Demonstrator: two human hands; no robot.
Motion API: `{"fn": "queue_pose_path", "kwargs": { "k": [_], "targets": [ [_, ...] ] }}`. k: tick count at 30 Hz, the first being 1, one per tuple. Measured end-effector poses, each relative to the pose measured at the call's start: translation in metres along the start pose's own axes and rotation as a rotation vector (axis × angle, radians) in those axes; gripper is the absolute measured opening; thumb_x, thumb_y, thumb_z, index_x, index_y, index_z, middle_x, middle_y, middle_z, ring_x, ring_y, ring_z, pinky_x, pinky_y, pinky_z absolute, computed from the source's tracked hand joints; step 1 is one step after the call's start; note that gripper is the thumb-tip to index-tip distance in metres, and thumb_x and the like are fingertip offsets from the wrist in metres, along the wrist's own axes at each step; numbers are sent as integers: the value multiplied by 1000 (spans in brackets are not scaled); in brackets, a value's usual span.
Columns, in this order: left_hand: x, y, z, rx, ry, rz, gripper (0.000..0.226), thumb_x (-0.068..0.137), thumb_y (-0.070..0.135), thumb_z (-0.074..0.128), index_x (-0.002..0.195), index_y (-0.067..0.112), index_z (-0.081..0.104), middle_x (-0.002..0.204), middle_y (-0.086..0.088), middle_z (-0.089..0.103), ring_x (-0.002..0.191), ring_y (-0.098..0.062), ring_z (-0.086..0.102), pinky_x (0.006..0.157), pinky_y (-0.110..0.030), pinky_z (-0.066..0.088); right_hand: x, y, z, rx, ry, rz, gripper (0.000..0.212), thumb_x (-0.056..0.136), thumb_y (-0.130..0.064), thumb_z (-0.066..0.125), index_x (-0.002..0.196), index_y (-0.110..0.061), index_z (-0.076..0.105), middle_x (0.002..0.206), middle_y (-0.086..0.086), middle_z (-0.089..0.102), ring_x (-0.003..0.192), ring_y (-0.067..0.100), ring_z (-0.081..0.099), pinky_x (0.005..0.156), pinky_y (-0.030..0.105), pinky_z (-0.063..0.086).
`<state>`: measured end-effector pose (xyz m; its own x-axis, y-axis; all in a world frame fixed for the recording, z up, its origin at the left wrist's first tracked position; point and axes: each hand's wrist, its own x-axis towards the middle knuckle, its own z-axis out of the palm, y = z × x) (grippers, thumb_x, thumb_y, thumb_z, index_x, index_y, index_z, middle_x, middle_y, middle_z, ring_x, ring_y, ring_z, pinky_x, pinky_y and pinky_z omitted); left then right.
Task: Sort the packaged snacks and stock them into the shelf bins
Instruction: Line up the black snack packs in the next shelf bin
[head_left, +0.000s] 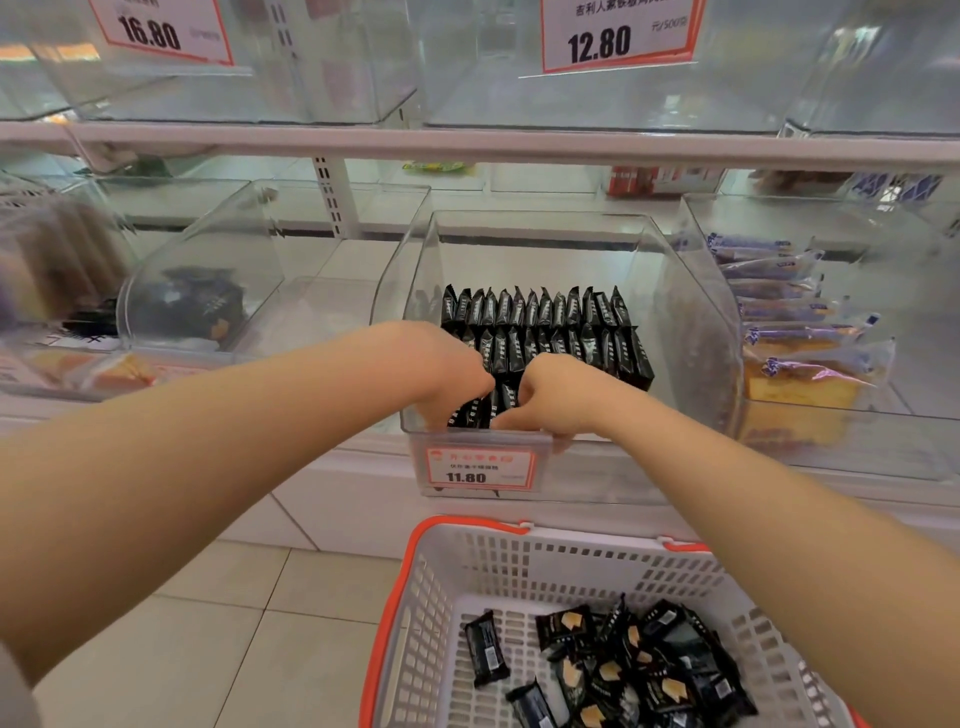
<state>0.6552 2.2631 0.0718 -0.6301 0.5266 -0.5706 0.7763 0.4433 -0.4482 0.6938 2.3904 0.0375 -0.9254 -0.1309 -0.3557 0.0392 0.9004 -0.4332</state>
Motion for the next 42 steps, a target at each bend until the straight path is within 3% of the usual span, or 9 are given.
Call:
{"fn": "queue_pose_path", "kwargs": {
  "k": [6, 10, 15, 21, 27, 30, 36, 40, 42],
  "targets": [
    [2, 0, 6, 62, 187, -40, 36, 86, 39, 59, 113, 15, 54, 97, -1, 58, 88, -22, 60, 57, -32, 41, 1, 5, 1, -138, 75, -192, 35, 78, -43, 69, 76, -13, 52, 73, -1, 55, 69, 16, 48, 52, 22, 34],
    [1, 0, 7, 17, 188, -62, 31, 89, 43, 52, 101, 15, 59, 72, 3, 45, 72, -19, 51, 47, -29, 34, 6, 8, 2, -182, 41, -217, 32, 79, -34, 69, 77, -21, 40, 74, -9, 43, 73, 16, 43, 53, 22, 31],
    [0, -5, 1, -43, 49, -15, 40, 84, 42, 58, 115, 18, 57, 104, 1, 62, 85, -17, 51, 49, -26, 32, 10, 8, 2, -182, 90, -247, 35, 78, -38, 71, 86, -17, 44, 78, -6, 46, 71, 14, 44, 60, 27, 35],
    [-2, 4, 7, 104, 176, -62, 33, 88, 25, 59, 117, 15, 49, 97, -1, 55, 85, -21, 56, 59, -30, 40, 6, 18, 2, -149, -28, -321, 19, 82, 0, 53, 94, -13, 48, 85, -1, 53, 79, 17, 52, 64, 22, 39],
    [-3, 3, 8, 122, 171, -83, 30, 91, 38, 54, 112, 16, 56, 92, 0, 54, 79, -19, 55, 53, -29, 37, 7, 18, 3, -203, 70, -323, 17, 83, -17, 64, 89, -16, 48, 86, -2, 53, 81, 18, 53, 75, 32, 48],
    [-5, 0, 5, 82, 128, -65, 26, 92, 28, 53, 117, 19, 55, 106, 0, 58, 88, -21, 56, 58, -29, 40, 9, 17, 4, -254, 28, -315, 15, 84, -3, 55, 96, -12, 53, 97, 4, 59, 83, 17, 52, 75, 30, 46],
    [-39, -10, -2, -31, 526, -91, 27, 98, 29, 37, 121, 18, 45, 111, -3, 57, 100, -23, 57, 64, -32, 39, -32, 13, -32, -85, 176, -335, 15, 88, -18, 61, 102, -15, 60, 96, -9, 61, 77, 3, 51, 62, 10, 36],
    [-70, 27, 9, -178, 796, -19, 21, 95, 34, 33, 108, 20, 43, 99, 0, 58, 72, -22, 51, 48, -27, 26, -98, 17, -29, 124, 312, -438, 5, 88, -13, 60, 90, -17, 62, 71, -18, 59, 60, -1, 49, 58, 10, 36],
    [-75, 57, 17, -159, 809, 101, 23, 94, 35, 34, 108, 19, 44, 97, -1, 59, 73, -24, 55, 49, -26, 27, -127, 32, -11, 146, 296, -415, 4, 87, -12, 62, 88, -15, 63, 63, -21, 58, 56, -1, 48, 56, 9, 36]
  ]
}}
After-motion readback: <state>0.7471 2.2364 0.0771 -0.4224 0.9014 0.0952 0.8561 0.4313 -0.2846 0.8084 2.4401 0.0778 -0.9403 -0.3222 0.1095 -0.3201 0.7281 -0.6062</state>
